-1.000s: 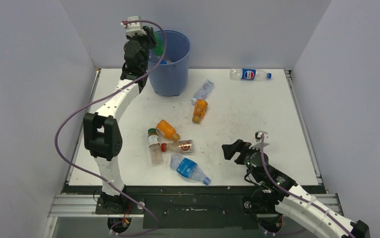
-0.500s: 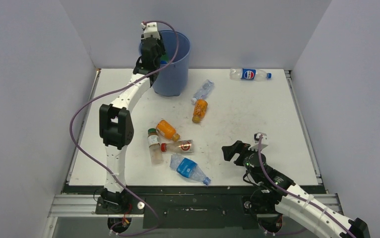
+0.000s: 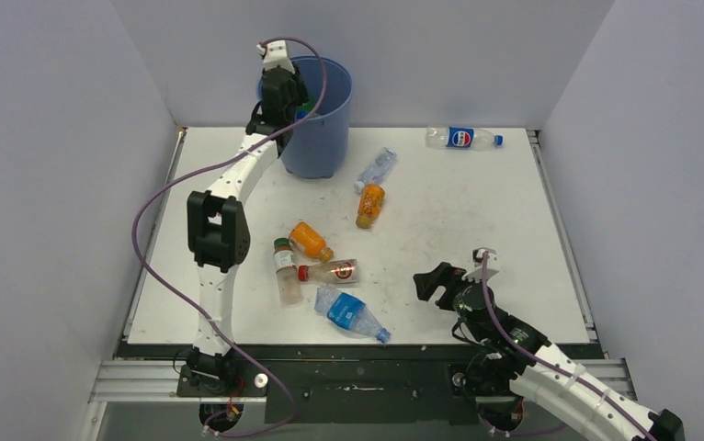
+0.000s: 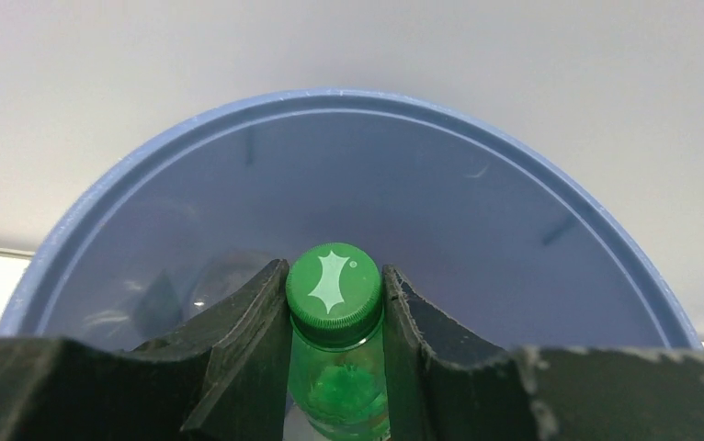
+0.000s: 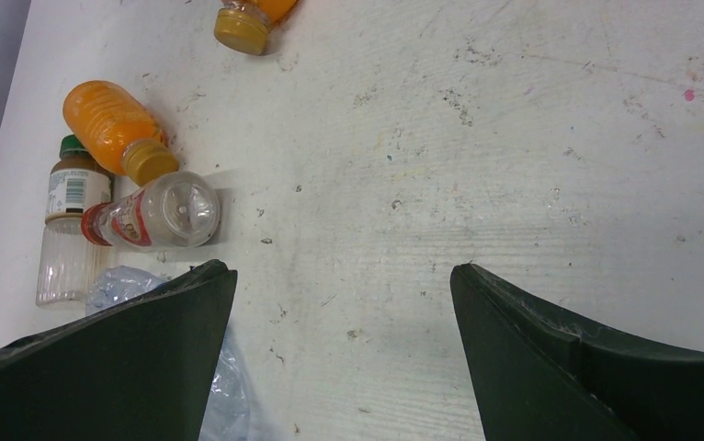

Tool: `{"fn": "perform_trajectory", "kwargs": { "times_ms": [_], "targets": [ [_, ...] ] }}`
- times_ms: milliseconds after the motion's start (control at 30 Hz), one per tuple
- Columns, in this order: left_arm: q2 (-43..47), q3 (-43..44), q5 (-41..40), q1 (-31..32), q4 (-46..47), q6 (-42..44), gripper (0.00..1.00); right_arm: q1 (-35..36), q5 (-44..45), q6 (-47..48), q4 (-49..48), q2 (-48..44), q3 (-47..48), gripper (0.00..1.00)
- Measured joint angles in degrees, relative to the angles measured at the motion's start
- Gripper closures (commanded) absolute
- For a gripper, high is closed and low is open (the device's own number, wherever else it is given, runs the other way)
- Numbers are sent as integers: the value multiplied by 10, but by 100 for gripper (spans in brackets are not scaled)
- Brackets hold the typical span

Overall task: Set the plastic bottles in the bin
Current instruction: Place the plastic bottle in the trash bin.

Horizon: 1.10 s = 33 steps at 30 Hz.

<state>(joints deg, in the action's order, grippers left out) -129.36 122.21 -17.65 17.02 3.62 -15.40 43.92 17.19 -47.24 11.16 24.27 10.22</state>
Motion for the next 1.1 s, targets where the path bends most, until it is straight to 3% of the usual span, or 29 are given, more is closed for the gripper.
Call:
{"fn": "perform_trajectory", "kwargs": {
  "times_ms": [100, 167, 300, 467, 500, 800, 1100],
  "targets": [
    [-8, 7, 15, -1, -10, -15, 100, 0, 0, 0, 14, -2, 9, 10],
    [-9, 6, 32, -1, -17, -31, 93, 0, 0, 0, 21, -10, 11, 10],
    [-9, 0, 61, -3, -19, -54, 49, 0, -1, 0, 26, -30, 12, 10],
    [-8, 0, 91, -4, -29, -72, 16, 0, -1, 2, 28, -47, 16, 10],
    [-7, 0, 97, -4, -31, -74, 3, 0, -1, 2, 28, -48, 18, 10],
    [102, -83, 123, 2, -1, -96, 4, 0, -5, 15, 33, -49, 30, 10],
    [344, -205, 119, 47, 78, -63, 4, 0, 37, 35, 63, -57, 62, 10]
  ]
}}
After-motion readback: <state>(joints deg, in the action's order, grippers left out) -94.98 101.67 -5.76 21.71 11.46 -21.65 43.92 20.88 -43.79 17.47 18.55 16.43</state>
